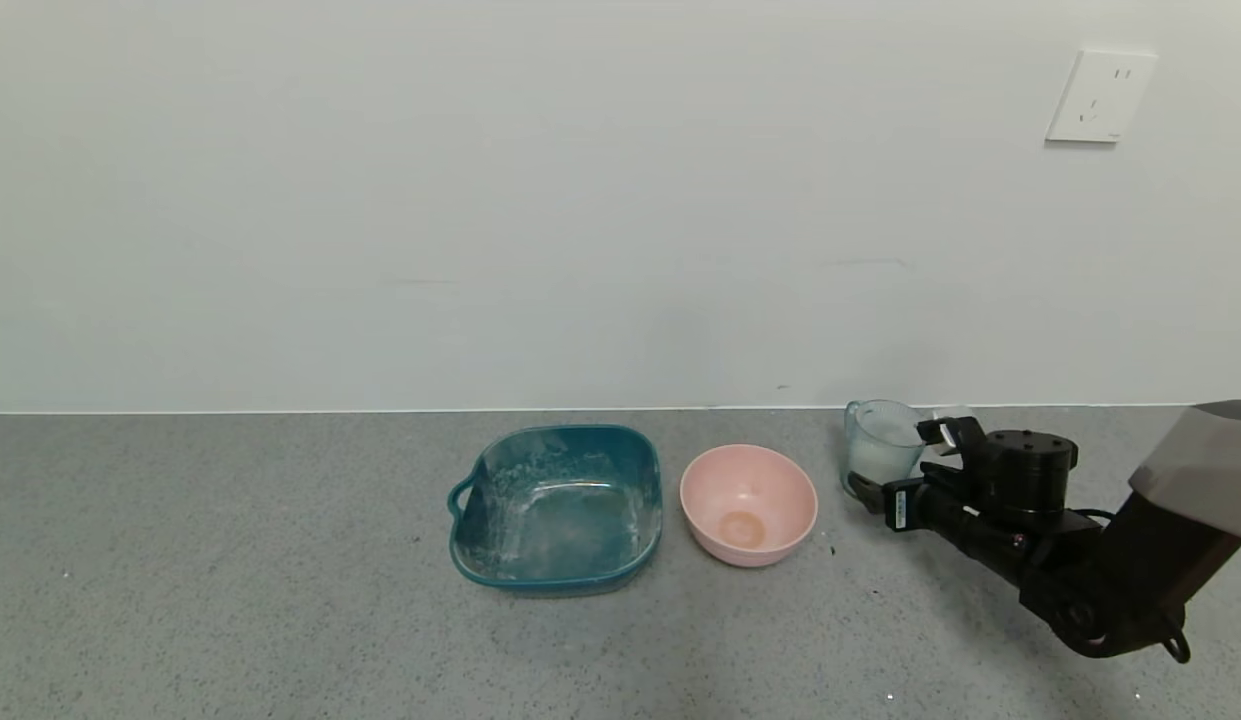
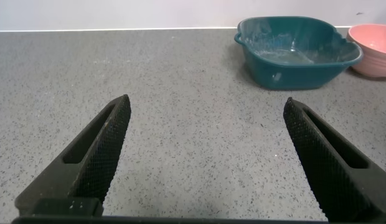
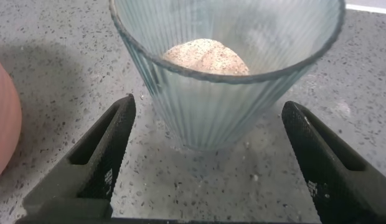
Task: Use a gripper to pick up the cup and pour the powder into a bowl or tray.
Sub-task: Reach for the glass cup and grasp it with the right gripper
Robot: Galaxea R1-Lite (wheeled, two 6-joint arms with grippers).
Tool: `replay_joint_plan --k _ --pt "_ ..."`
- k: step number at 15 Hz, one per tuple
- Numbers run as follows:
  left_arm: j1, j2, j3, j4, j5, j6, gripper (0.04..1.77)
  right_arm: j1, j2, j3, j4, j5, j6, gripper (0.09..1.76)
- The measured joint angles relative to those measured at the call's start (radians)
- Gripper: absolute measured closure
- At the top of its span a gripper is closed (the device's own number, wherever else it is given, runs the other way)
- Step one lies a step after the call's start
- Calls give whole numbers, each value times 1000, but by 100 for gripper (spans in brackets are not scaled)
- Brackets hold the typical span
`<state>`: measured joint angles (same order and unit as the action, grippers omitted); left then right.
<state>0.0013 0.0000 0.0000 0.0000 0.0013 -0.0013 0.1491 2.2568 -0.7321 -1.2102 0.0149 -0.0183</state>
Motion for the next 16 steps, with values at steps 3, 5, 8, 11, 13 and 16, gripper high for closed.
replay_joint_plan --k 3,5,8,11,13,16 --pt "0 0 0 0 0 0 5 1 33 2 -70 0 0 14" --pt "0 0 0 0 0 0 5 1 55 -3 -102 0 0 14" --pt "0 0 0 0 0 0 5 1 79 -24 -131 -1 0 14" --pt "0 0 0 0 0 0 5 1 94 -44 -132 -8 2 14" --pt "0 0 0 0 0 0 5 1 105 -57 -140 -10 3 14" --pt "0 0 0 0 0 0 5 1 116 -79 -143 -10 4 14"
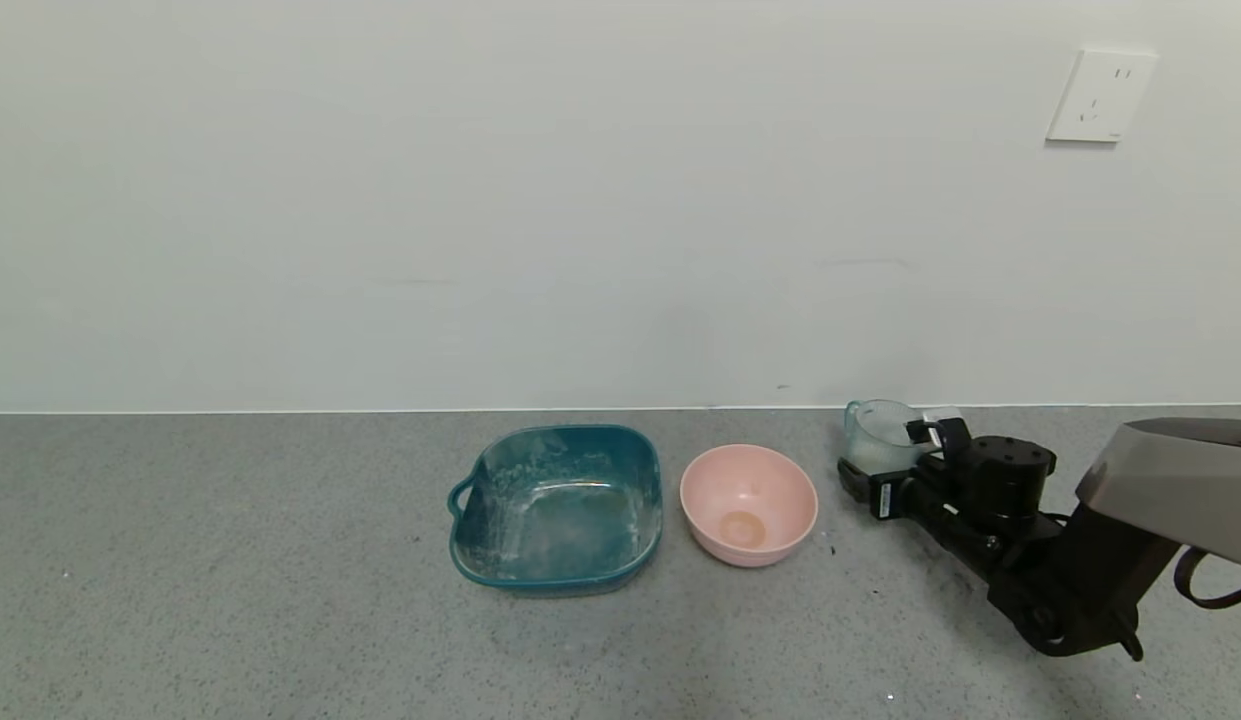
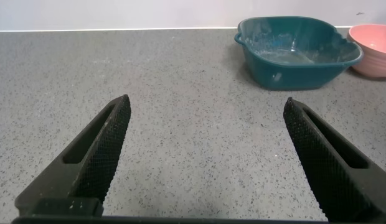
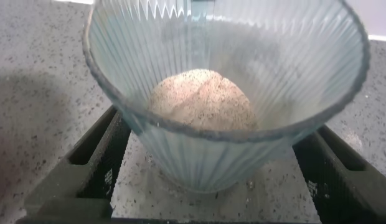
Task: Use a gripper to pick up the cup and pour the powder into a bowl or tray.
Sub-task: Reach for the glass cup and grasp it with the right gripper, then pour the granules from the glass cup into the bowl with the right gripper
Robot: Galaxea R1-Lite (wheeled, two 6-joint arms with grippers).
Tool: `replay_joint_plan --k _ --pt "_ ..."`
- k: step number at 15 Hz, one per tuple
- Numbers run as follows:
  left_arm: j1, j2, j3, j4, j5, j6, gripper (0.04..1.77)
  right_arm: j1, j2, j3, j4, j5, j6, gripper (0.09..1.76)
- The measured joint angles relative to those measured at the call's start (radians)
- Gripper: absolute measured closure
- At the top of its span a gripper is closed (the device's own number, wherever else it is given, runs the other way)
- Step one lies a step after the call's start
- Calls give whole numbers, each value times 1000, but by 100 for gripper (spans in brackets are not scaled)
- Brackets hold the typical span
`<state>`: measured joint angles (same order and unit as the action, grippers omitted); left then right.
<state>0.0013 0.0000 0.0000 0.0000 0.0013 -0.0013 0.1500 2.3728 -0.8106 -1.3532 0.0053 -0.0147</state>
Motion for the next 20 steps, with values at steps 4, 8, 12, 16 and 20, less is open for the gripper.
replay_joint_plan --k 4,8,12,16,20 --pt "0 0 0 0 0 0 5 1 10 -33 3 -8 -1 14" --pt "0 0 0 0 0 0 5 3 28 -54 4 -20 -1 14" --pt "0 0 0 0 0 0 5 8 33 -56 4 -20 -1 14" --pt "0 0 0 0 0 0 5 9 33 -56 5 -25 -2 48" --pt "0 0 0 0 0 0 5 9 32 -55 5 -25 -3 49"
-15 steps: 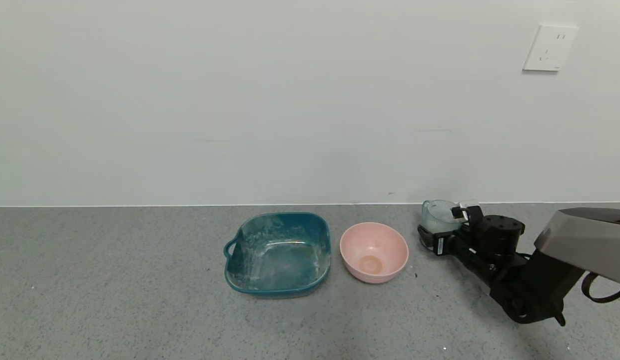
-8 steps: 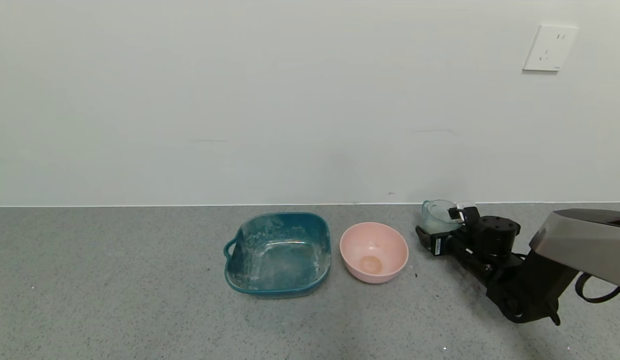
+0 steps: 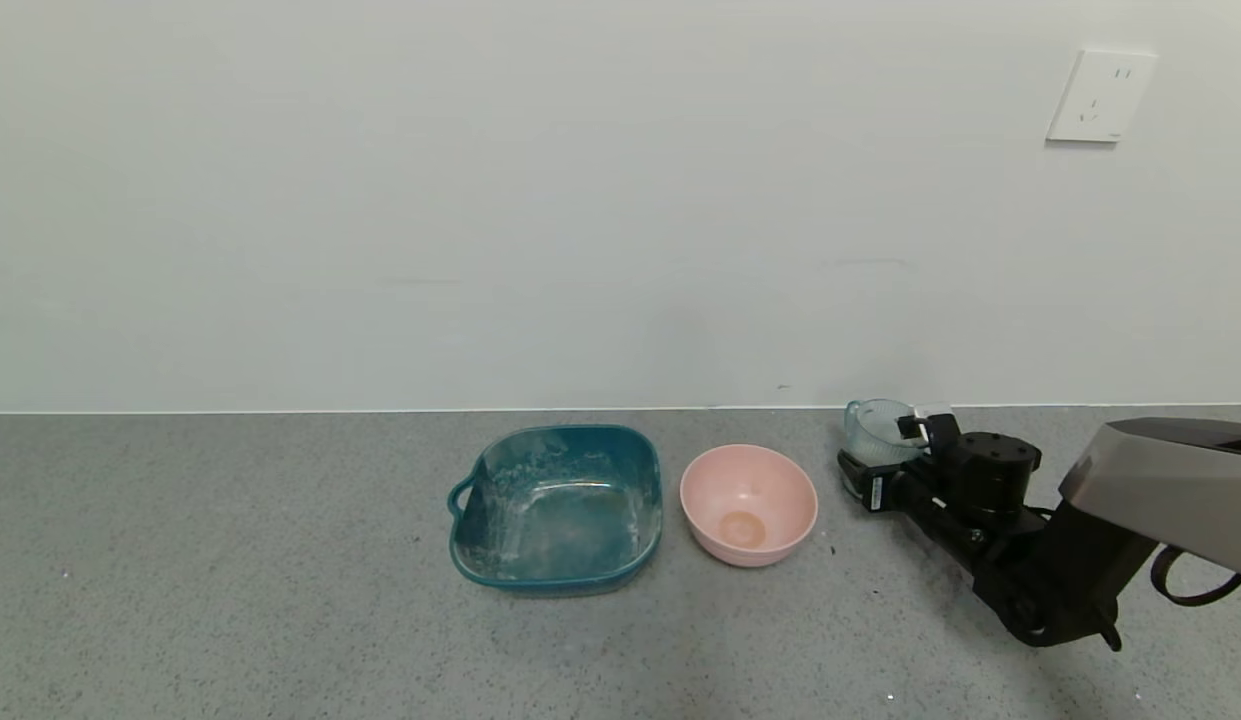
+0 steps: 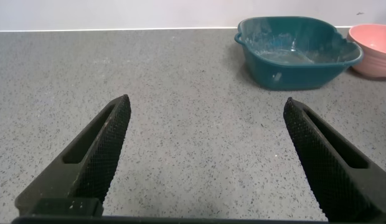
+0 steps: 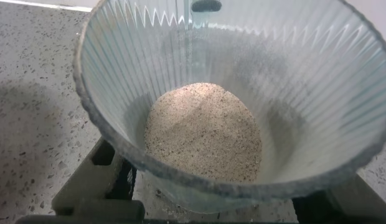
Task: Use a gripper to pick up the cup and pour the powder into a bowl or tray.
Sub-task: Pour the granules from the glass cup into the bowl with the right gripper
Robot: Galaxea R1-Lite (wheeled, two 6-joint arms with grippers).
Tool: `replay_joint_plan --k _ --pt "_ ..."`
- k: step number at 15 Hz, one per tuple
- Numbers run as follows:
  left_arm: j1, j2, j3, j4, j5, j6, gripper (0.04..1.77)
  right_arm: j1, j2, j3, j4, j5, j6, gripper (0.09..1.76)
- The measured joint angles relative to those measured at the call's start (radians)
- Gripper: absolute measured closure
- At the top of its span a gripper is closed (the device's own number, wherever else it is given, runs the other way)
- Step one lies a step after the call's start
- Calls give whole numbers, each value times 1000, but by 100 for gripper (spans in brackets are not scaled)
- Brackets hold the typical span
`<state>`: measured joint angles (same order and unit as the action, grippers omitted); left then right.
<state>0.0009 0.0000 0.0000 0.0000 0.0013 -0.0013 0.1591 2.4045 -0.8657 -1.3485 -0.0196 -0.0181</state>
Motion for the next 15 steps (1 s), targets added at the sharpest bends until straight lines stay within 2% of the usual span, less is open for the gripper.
replay_joint_plan --k 9,15 --pt "0 0 0 0 0 0 5 0 -37 9 21 0 0 49" --pt "0 0 0 0 0 0 5 13 -180 -5 198 9 -29 49"
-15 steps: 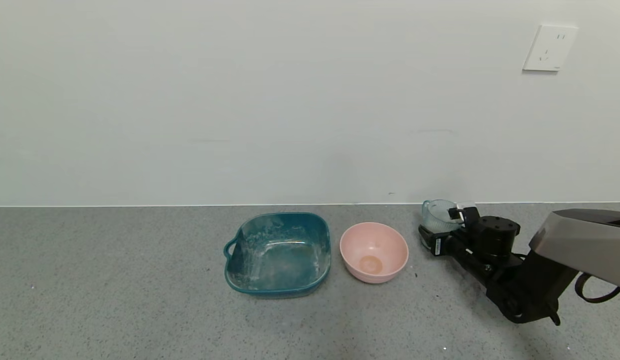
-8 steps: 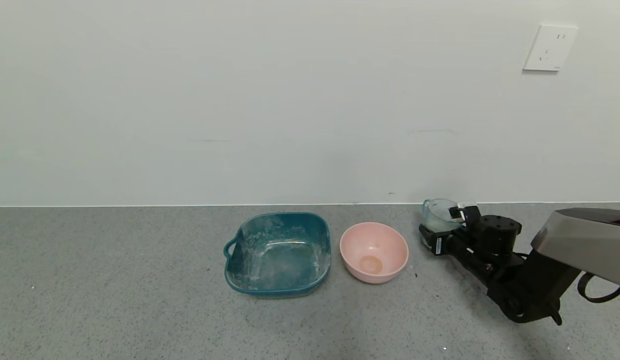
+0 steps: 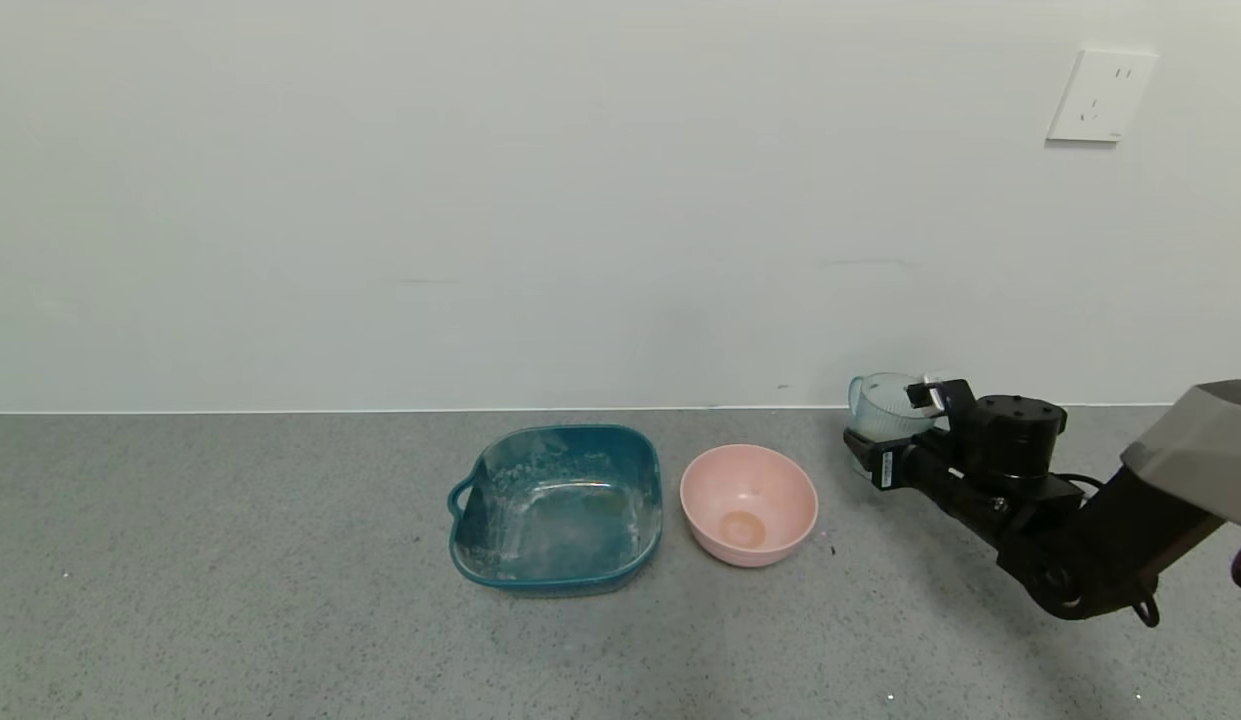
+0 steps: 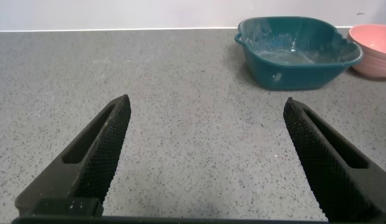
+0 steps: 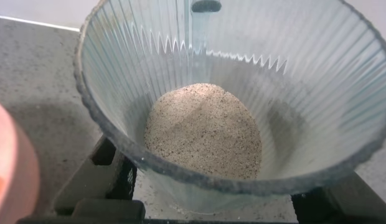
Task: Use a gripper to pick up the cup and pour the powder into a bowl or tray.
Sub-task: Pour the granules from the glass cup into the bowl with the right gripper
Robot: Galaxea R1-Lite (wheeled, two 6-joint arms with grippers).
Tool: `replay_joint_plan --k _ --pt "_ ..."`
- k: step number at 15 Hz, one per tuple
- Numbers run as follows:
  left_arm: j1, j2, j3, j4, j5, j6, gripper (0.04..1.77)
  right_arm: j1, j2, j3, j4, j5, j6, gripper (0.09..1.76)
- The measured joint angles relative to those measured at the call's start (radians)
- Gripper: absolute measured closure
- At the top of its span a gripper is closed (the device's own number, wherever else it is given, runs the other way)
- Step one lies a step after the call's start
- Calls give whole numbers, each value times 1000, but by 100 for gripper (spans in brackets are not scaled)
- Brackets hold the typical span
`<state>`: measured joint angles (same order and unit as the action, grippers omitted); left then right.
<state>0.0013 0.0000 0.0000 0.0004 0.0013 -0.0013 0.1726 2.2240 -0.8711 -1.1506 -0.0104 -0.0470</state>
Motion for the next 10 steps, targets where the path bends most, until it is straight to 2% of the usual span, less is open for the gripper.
replay_joint_plan --k 4,10 --pt "0 0 0 0 0 0 5 24 -114 -58 149 6 -41 49" --pt "0 0 0 0 0 0 5 94 -193 -178 343 5 -148 49"
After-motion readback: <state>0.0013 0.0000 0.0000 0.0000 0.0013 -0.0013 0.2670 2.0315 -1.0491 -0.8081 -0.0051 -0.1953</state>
